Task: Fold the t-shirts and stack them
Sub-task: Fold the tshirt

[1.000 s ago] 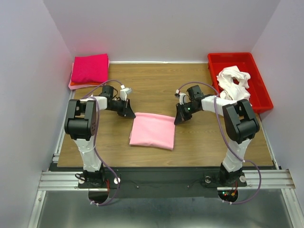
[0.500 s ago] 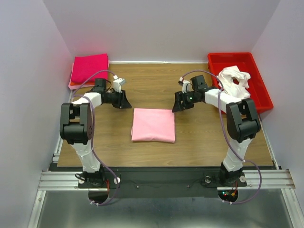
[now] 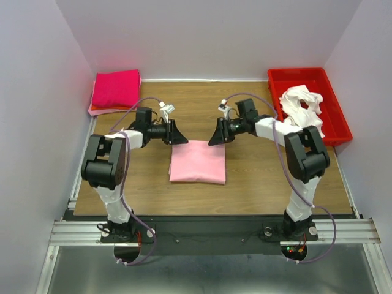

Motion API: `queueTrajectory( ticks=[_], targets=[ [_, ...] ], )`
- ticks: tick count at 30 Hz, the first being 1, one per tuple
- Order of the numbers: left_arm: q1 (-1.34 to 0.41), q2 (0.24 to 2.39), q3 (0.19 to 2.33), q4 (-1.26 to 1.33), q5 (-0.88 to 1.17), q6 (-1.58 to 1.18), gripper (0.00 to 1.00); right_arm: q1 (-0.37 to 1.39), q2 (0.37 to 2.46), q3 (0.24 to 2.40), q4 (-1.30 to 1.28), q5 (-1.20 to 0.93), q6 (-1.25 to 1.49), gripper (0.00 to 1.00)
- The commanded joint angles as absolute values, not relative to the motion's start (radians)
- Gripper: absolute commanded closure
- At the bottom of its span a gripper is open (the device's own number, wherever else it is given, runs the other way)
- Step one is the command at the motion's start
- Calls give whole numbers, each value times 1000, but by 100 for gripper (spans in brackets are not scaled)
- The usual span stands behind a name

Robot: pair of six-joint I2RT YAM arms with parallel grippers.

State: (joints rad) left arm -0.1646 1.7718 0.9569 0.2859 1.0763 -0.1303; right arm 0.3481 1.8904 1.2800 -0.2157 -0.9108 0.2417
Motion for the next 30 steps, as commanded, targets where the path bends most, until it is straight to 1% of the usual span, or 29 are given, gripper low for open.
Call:
queueTrajectory(
  ticks=[1,5,9,12,14,15,17,18,19,21,23,25,27,30],
  targets=[
    [-166,1870,974,451,1095,-282,68,370,1997,1281,-106,-965,304,64],
    [-166,2018,1067,468,1071,-307,70,348,2123,1339,-75,-924,287,65],
    [-149,2121,1167,465,1058,-324,73,318,2187,1431,-74,-914,282,66],
    [-134,2099,1198,453,1074,-321,74,302,2159,1468,-80,-919,291,65],
    [-126,2007,1190,396,1086,-267,73,301,2110,1462,-83,-934,308,63],
    [-126,1968,1168,370,1089,-243,73,299,2056,1451,-84,-943,322,61],
    [-126,1883,1114,341,1097,-224,72,304,1996,1396,-83,-983,357,60],
    [-129,1802,1045,339,1101,-229,72,308,1971,1372,-78,-992,395,59],
    [-130,1769,1010,341,1104,-236,71,328,1920,1339,-75,-1000,411,59],
    [-144,1700,904,353,1134,-274,71,354,1879,1235,-55,-1029,437,59],
    [-161,1665,832,406,1163,-316,70,394,1841,1140,-40,-1048,448,59],
    [-202,1652,751,434,1169,-334,69,423,1838,1102,-32,-1055,440,58],
    [-251,1667,709,442,1177,-336,68,433,1867,1072,-32,-1075,445,58],
    [-279,1724,695,449,1158,-334,67,437,1929,1072,-31,-1078,433,59]
  ],
)
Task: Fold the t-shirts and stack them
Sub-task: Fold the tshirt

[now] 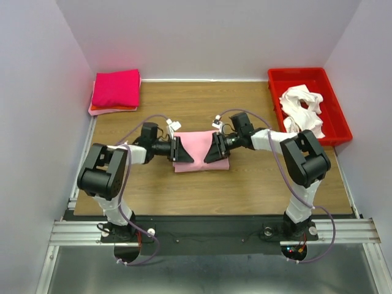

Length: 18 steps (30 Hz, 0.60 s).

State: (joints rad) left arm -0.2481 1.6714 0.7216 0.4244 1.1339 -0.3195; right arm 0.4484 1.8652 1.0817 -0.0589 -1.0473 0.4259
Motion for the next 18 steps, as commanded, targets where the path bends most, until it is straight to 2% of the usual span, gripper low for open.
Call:
queueTrajectory(
  ticks=[1,5,10,14,16,18],
  targets=[
    [-276,1748,696,449,1154,-336,67,433,1946,1075,-34,-1077,427,59],
    [-227,1914,753,329,1134,-250,67,410,2023,1068,-34,-1051,387,59],
    [-158,1979,796,263,1154,-209,67,353,2071,1046,-35,-1040,364,60],
    [-150,1896,830,108,1205,-65,66,342,2016,1069,-55,-1037,354,61],
    [-140,1795,871,-50,1224,119,65,345,1974,1107,-72,-1043,363,60],
    [-123,1656,885,-92,1194,190,63,344,1910,1143,-75,-1054,402,59]
  ],
)
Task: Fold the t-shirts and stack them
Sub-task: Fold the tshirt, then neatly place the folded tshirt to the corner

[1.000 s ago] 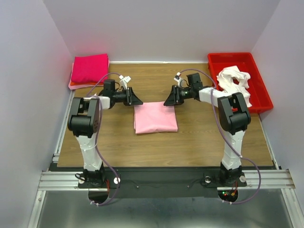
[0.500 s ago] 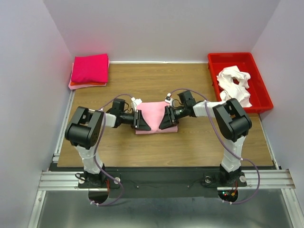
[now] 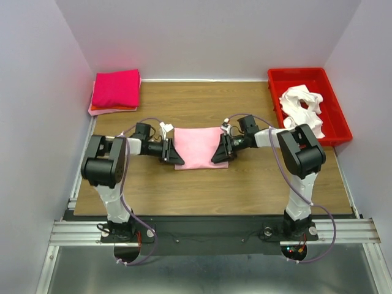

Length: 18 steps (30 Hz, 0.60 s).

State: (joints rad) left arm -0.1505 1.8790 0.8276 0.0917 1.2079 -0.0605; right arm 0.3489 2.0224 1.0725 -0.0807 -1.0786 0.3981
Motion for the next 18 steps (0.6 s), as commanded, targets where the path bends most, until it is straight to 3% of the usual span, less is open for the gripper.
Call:
queueTrajectory(
  ticks=[1,5,8,10,15,17,18],
  targets=[
    [-80,1610,878,-69,1181,175,61,353,1892,1185,-78,-1052,411,57],
    [84,1447,864,-20,1123,48,50,419,1818,1276,-145,-913,345,50],
    [207,1353,858,-21,1063,-29,35,538,1805,1353,-271,-606,137,44],
    [248,1325,865,-38,1004,-60,30,640,1818,1382,-320,-490,77,43],
    [293,1263,874,-118,781,-101,27,843,1876,1477,-350,-158,-119,43],
    [295,1249,856,-124,747,-104,12,917,1917,1497,-348,-98,-159,42],
    [295,1241,847,-124,744,-107,12,937,1933,1518,-348,-40,-187,42]
  ],
)
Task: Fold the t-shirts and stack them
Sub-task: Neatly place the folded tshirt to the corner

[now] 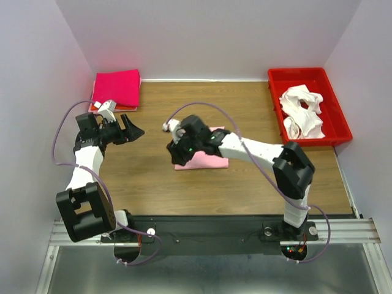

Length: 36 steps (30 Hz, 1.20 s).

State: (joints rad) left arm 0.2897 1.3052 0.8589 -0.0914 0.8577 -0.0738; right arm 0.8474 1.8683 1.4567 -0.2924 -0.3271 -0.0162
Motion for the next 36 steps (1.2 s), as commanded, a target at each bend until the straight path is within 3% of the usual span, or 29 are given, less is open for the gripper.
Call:
queueTrajectory(
  ticks=[1,12,19,26,36],
  targets=[
    [296,1238,830,-123,744,-110,12,954,1948,1528,-348,-16,-201,42],
    [295,1288,807,-123,726,-98,11,1029,2075,1523,-321,90,-255,42],
    [290,1338,773,-43,742,-195,12,1037,2103,1508,-296,86,-275,60],
    [203,1446,752,80,741,-333,17,1028,2074,1505,-284,109,-291,99],
    [31,1529,655,452,730,-625,8,939,1996,1572,-285,5,-203,99]
  ],
)
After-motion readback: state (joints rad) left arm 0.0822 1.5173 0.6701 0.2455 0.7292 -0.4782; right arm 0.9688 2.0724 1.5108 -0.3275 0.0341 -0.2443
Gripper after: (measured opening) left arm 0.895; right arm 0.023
